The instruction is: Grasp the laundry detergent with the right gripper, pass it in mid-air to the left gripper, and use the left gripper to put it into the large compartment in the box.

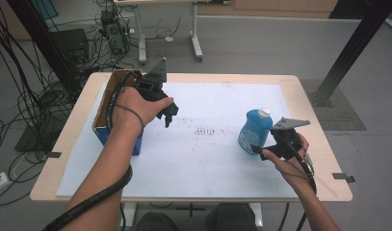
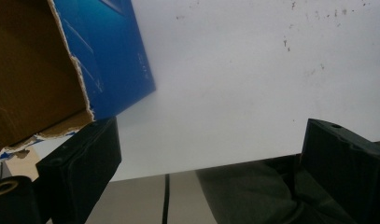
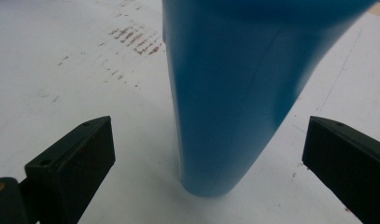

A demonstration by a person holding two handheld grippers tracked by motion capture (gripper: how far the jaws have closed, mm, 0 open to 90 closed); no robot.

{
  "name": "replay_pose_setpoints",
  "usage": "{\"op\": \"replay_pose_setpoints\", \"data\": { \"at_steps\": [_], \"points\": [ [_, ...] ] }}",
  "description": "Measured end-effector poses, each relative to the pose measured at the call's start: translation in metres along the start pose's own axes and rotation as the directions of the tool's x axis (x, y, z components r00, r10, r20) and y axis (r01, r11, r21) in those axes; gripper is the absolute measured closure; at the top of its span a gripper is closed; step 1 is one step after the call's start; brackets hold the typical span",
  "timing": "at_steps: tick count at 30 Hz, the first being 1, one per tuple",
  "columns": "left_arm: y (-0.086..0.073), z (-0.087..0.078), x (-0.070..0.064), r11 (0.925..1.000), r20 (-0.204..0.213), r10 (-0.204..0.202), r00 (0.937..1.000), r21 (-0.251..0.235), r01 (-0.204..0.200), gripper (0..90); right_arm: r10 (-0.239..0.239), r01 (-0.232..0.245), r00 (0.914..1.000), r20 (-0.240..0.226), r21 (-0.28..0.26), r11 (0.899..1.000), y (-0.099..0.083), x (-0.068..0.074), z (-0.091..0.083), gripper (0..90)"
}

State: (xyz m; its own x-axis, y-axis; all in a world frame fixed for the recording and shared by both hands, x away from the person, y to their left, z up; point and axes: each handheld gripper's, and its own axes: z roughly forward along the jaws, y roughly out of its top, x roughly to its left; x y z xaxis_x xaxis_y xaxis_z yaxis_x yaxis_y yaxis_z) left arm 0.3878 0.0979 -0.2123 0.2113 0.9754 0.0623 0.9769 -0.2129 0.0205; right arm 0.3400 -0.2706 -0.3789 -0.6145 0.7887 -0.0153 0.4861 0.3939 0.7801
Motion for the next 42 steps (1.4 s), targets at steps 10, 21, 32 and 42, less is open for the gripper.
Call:
{"op": "replay_pose_setpoints", "data": {
  "at_steps": [10, 21, 32, 42],
  "points": [
    [0.0, 0.003, 0.003, 0.9999, 0.002, -0.005, 1.0, 0.009, 0.005, 5.6, 0.041, -0.039, 0.9986, 0.033, -0.075, 0.996, -0.003, 0.001, 0.015, 1.8],
    [0.0, 0.003, 0.002, 1.0, 0.006, -0.004, 1.0, 0.006, 0.004, 5.7, 0.043, -0.037, 0.9979, 0.049, -0.112, 0.993, -0.003, 0.0, 0.017, 1.8],
    [0.0, 0.002, -0.001, 1.0, 0.005, -0.001, 1.0, 0.002, 0.001, 5.6, 0.04, -0.032, 0.9975, 0.058, -0.12, 0.992, 0.0, 0.001, 0.02, 1.8],
    [-0.001, 0.002, -0.001, 1.0, 0.008, 0.001, 1.0, 0.003, -0.001, 5.6, 0.046, -0.037, 0.9967, 0.067, -0.131, 0.991, 0.001, 0.001, 0.02, 1.7]
  ]
}}
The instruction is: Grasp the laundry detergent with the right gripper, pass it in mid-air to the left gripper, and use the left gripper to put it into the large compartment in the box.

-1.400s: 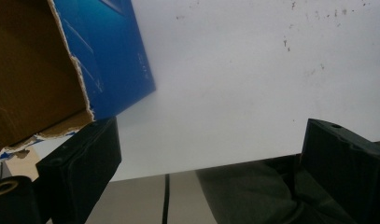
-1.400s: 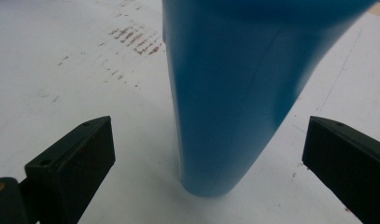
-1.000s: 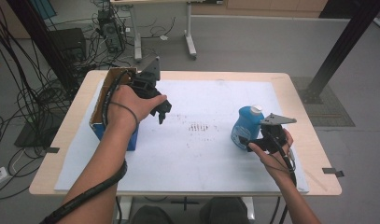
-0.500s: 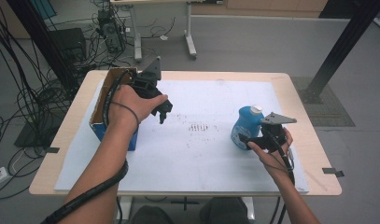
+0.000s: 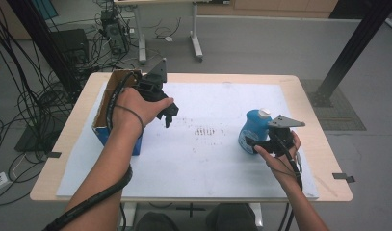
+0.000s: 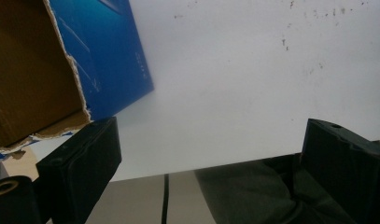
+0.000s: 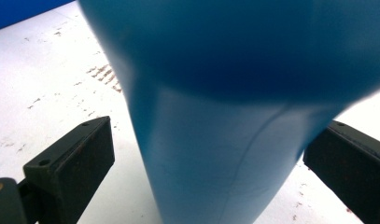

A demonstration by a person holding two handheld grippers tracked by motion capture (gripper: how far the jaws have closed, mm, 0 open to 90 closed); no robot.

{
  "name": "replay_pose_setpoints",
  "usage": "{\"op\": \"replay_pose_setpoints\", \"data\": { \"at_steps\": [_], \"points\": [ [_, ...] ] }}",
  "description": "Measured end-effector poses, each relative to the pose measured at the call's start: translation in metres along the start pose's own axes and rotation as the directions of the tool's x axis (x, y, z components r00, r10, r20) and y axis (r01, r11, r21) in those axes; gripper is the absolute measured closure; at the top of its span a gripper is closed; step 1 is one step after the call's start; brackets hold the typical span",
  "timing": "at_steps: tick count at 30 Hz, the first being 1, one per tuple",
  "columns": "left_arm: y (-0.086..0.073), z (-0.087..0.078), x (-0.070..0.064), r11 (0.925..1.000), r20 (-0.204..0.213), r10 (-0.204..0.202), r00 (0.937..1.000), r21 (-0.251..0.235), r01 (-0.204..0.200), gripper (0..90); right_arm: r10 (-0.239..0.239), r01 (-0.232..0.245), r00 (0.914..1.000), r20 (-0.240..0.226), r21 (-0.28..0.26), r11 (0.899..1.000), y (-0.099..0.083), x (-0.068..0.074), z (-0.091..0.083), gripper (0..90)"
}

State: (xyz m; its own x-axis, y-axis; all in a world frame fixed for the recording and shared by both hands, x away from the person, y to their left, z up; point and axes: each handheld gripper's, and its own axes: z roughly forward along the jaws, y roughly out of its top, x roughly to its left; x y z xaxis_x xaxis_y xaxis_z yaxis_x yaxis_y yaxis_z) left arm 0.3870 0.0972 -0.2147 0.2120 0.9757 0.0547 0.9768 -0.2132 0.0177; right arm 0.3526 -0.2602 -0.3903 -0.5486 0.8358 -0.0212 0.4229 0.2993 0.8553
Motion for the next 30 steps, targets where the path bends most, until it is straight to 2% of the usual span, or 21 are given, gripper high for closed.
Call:
{"op": "replay_pose_setpoints", "data": {
  "at_steps": [30],
  "points": [
    [0.0016, -0.002, -0.0027, 1.0, 0.005, 0.006, 1.0, -0.003, -0.006, 5.6, -0.008, 0.009, 0.9999, 0.007, -0.012, 1.0, 0.001, -0.0005, -0.002, 1.7]
  ]
}}
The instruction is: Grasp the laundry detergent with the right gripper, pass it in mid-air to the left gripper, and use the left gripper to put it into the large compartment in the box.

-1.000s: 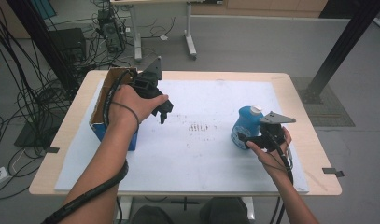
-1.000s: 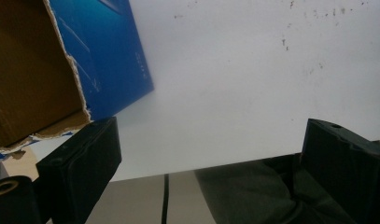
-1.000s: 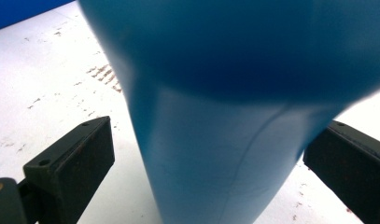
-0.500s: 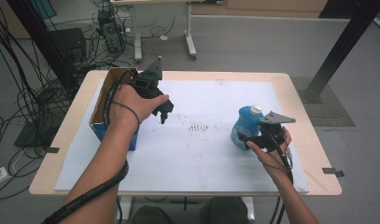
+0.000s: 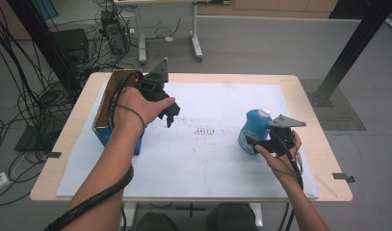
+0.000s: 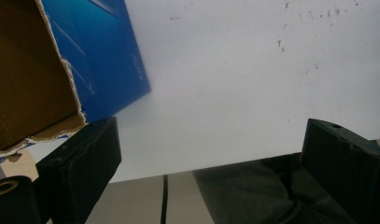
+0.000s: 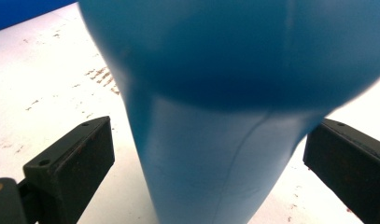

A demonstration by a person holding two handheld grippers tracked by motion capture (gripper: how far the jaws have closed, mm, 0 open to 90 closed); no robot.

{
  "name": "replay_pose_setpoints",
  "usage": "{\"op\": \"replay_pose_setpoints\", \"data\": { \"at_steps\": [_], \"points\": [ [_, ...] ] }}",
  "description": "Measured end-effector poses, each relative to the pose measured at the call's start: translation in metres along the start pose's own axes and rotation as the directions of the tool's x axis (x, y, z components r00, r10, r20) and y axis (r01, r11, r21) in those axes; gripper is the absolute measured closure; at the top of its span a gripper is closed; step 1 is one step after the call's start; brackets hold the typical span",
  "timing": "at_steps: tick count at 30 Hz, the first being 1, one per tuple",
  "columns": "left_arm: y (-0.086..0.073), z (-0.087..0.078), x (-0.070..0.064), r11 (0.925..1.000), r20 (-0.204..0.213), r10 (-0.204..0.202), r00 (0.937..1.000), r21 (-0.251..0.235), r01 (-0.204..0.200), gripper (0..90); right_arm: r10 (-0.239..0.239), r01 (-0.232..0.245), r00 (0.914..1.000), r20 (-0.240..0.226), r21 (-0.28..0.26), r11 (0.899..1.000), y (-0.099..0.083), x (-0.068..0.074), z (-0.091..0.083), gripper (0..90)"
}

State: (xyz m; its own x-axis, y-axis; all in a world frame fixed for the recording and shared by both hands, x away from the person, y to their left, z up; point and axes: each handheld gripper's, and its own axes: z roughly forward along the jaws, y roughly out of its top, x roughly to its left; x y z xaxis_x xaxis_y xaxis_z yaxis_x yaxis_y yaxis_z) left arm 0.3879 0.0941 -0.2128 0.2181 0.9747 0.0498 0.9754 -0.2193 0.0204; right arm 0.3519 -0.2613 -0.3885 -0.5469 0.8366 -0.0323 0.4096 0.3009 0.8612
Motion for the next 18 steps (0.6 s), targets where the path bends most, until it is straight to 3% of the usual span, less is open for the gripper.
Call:
{"op": "replay_pose_setpoints", "data": {
  "at_steps": [18],
  "points": [
    [0.0, -0.0012, 0.0003, 1.0, -0.004, 0.004, 1.0, 0.001, -0.004, 5.6, 0.002, -0.002, 1.0, -0.003, -0.003, 1.0, -0.0002, 0.0009, 0.0003, 1.7]
  ]
}}
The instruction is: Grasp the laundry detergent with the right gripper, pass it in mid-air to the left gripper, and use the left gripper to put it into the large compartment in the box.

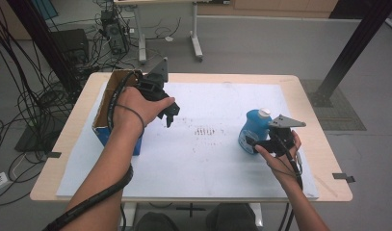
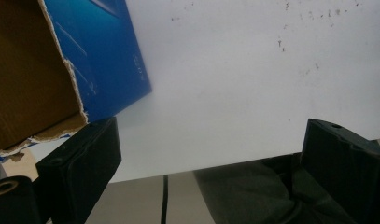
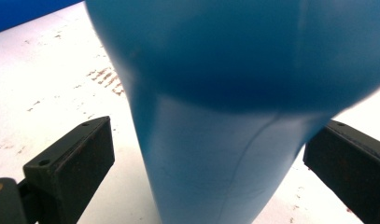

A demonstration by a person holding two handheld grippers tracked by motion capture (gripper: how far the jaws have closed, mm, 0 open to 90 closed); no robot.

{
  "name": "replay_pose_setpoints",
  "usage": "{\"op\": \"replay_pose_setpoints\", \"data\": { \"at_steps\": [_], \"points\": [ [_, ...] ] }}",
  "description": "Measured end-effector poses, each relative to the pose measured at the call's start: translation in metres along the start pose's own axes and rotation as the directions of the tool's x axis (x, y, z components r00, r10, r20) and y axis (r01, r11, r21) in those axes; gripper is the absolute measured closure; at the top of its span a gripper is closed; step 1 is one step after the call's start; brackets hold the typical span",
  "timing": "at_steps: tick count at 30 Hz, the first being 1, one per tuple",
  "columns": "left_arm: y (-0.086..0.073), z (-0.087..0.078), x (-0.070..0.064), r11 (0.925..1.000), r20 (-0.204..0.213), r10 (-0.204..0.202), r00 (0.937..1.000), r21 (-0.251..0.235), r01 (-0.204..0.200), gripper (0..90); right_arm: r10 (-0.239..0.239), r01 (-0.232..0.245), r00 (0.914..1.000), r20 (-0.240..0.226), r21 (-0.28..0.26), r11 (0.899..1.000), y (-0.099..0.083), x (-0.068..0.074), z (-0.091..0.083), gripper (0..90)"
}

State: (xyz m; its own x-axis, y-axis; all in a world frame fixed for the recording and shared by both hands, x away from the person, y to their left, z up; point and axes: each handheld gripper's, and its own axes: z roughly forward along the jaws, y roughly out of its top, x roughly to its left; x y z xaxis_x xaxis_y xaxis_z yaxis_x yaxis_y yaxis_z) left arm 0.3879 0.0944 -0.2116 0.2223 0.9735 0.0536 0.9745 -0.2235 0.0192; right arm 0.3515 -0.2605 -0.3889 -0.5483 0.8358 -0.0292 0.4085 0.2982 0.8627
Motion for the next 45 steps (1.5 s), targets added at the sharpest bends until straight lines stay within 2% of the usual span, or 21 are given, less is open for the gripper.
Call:
{"op": "replay_pose_setpoints", "data": {
  "at_steps": [45],
  "points": [
    [-0.0001, 0.0022, 0.0002, 1.0, -0.003, 0.0, 1.0, 0.002, 0.0, 5.6, 0.004, -0.004, 1.0, 0.0, 0.006, 1.0, -0.0026, -0.0005, 0.0016, 1.8]
  ]
}}
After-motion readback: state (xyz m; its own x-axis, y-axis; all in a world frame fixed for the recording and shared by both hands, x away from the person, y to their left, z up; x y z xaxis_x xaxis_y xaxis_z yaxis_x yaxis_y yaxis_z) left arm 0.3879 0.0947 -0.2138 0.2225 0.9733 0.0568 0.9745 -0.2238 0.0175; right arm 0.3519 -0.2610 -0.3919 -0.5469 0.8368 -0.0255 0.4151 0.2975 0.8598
